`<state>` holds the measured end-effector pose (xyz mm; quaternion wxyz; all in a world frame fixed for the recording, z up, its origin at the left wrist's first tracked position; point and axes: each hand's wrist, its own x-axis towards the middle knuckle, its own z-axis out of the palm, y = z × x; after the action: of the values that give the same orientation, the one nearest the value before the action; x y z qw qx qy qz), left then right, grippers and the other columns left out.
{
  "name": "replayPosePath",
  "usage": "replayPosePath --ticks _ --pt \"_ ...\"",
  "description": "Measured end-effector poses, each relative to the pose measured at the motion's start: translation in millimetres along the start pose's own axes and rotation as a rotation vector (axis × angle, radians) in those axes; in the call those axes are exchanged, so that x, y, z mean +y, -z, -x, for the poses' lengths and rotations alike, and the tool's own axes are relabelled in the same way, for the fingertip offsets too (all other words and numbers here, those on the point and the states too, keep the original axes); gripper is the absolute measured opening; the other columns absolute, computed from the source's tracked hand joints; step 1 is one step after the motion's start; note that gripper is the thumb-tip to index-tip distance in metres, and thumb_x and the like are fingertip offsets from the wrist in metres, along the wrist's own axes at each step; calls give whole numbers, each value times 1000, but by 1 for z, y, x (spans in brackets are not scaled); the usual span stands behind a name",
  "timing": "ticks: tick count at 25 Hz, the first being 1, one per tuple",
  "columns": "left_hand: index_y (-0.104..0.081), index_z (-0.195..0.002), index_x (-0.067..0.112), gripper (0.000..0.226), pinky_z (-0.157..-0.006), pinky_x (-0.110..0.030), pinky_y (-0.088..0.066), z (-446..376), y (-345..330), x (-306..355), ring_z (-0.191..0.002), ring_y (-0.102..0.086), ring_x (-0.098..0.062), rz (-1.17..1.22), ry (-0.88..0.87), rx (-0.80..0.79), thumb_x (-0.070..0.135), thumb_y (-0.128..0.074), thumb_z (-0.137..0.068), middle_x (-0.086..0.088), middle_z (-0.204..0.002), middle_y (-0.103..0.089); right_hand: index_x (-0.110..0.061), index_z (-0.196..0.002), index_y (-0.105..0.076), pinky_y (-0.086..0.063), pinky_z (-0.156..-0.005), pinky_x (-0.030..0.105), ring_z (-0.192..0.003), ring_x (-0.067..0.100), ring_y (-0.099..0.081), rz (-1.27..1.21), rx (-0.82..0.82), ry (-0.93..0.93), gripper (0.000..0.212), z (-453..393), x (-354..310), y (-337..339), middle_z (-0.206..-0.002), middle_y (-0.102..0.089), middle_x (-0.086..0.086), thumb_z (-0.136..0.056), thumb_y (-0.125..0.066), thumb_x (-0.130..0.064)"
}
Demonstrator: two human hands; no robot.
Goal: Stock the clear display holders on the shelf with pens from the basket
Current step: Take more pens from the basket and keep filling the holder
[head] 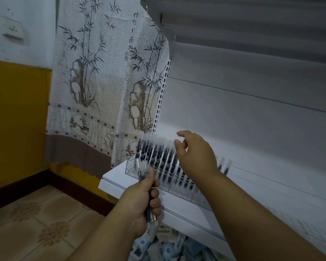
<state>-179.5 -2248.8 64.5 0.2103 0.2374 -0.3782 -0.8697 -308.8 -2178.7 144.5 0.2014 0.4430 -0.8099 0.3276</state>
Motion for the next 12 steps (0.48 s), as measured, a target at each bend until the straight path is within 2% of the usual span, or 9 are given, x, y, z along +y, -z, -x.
replayPosePath --ticks 2,4,5,8,10,12 --pt "-53 -85 10 47 -41 -23 -27 3 -7 0 -41 -31 -13 -44 4 -5 56 -64 -83 0 -51 -38 -28 -107 -65 -51 -67 31 -69 10 -58 -257 -178 -99 19 5 -15 5 -90 -66 -4 -97 -54 -41" --pt "-50 -82 12 43 -43 -25 -27 3 -14 -4 -42 -31 -14 -150 -25 1 51 -67 -85 0 -51 -38 -23 -88 -69 -53 -65 32 -63 12 -59 -344 -429 -166 23 7 -23 6 -82 -69 -1 -94 -60 -44" --pt "-49 -81 13 39 -44 -25 -27 3 -16 -6 -42 -30 -15 -201 -55 20 46 -69 -86 0 -51 -38 -21 -83 -69 -53 -64 33 -62 12 -59 -367 -498 -173 25 7 -23 6 -78 -71 0 -93 -62 -42" --pt "-56 -90 10 26 -45 -26 -25 1 -17 -11 -42 -29 -15 -248 -111 53 33 -69 -89 0 -50 -37 -20 -96 -69 -53 -63 33 -63 14 -61 -452 -559 -167 7 9 -17 10 -82 -74 4 -92 -68 -26" --pt "-60 -100 7 26 -44 -25 -25 1 -16 -12 -43 -29 -15 -222 -107 37 29 -68 -90 -1 -51 -38 -18 -105 -67 -55 -63 30 -65 16 -63 -457 -601 -155 16 14 -14 13 -86 -73 9 -90 -69 -12" --pt "-60 -103 7 31 -43 -25 -25 1 -14 -12 -43 -30 -15 -215 -101 8 31 -72 -87 -1 -53 -39 -15 -104 -67 -56 -66 34 -67 18 -65 -467 -562 -173 19 16 -12 15 -78 -73 6 -90 -65 -3"
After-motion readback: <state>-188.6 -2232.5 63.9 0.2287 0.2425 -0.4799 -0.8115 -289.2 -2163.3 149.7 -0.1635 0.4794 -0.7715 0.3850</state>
